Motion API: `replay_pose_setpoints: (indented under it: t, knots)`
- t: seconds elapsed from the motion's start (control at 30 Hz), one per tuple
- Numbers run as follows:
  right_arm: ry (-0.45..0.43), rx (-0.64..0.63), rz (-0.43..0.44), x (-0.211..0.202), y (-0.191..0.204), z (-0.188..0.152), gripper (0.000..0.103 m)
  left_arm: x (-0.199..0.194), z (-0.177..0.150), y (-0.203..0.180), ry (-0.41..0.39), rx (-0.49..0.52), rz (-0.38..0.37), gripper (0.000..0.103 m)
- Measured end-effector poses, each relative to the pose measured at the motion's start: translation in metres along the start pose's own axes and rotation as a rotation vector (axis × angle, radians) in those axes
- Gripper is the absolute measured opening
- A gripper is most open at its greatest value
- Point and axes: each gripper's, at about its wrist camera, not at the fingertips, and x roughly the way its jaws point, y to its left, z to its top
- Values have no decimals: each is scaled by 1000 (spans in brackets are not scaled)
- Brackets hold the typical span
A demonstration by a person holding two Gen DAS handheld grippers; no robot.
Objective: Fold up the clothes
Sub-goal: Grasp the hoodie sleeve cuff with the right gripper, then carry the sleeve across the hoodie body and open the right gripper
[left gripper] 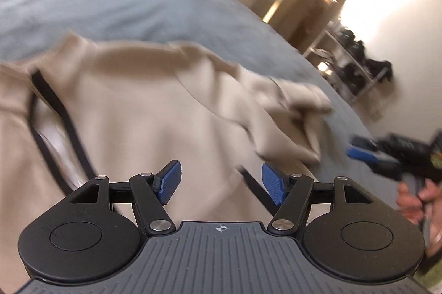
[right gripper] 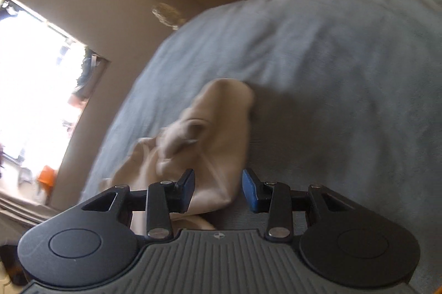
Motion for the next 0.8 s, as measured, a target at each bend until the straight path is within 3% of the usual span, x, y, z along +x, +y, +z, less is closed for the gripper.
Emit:
replay_pose_setpoints:
  t: [0.07, 0.17, 0.23, 0.3, 0.37, 0.43, 0.53, 0.7, 0.8]
  knots:
    - [14, -36, -81, 14, 5, 5, 42, 8, -18, -10, -3, -1, -7, 65]
    - [47, -50, -95, 37, 8, 9, 45, 20, -38, -23, -2, 40, 38, 65]
    - [75, -59, -97, 57, 13, 12, 60, 29, -47, -28, 10, 76, 77, 65]
    - [102, -68, -98, 76, 17, 15, 65, 36, -55, -29, 27, 106, 115, 65]
    - [105, -79, -104, 90, 21, 20, 56, 39, -61, -29, 37, 115, 136, 65]
    - [80, -90, -117, 96, 24, 26, 12, 39, -63, -29, 35, 120, 147, 65]
    - [1, -147, -110, 96, 36, 42, 11, 41, -61, -29, 47, 121, 153, 65]
    - [-231, -358, -104, 78, 83, 94, 11, 41, -58, -24, 54, 98, 148, 65]
    - [-279, -467, -136, 84, 101, 120, 11, 39, -58, -22, 58, 91, 141, 65]
